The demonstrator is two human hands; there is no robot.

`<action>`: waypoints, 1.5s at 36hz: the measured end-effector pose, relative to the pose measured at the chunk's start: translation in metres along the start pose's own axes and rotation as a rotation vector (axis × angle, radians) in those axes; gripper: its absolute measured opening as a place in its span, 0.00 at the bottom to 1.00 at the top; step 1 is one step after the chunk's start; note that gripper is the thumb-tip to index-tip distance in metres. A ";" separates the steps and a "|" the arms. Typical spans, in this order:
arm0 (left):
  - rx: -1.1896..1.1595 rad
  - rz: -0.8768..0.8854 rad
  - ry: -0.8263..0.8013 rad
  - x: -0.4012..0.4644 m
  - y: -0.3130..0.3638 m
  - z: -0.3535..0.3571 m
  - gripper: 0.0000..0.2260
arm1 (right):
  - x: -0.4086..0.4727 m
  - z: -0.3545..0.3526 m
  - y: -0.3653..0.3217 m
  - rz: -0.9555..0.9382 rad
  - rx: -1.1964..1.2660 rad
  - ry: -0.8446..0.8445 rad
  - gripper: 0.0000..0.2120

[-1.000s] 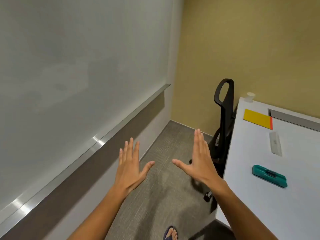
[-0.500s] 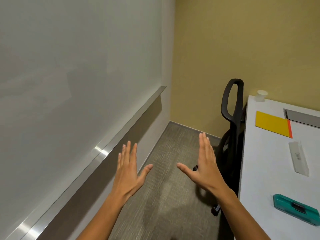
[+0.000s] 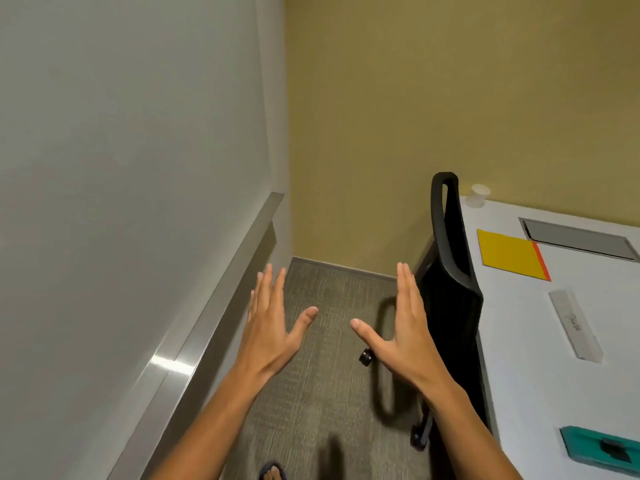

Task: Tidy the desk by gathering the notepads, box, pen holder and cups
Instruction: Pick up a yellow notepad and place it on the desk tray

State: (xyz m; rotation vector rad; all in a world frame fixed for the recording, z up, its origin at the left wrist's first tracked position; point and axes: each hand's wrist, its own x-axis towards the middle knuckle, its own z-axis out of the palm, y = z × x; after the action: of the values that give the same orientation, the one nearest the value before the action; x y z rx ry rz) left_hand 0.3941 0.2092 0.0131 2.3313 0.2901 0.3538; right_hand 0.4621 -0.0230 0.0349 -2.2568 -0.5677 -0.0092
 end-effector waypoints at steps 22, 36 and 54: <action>-0.111 0.275 -0.266 0.253 0.036 0.094 0.40 | 0.153 -0.087 0.085 0.331 0.025 0.436 0.51; -0.169 0.452 -0.402 0.380 0.134 0.192 0.37 | 0.209 -0.143 0.177 0.576 0.185 0.382 0.46; -0.134 0.667 -0.743 0.523 0.211 0.325 0.36 | 0.254 -0.171 0.250 0.934 0.149 0.475 0.48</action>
State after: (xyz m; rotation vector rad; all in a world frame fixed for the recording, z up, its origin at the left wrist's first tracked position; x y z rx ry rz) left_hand 1.0147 0.0132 0.0283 2.1906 -0.8511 -0.1949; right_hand 0.8201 -0.1897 0.0235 -2.0683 0.7217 -0.0308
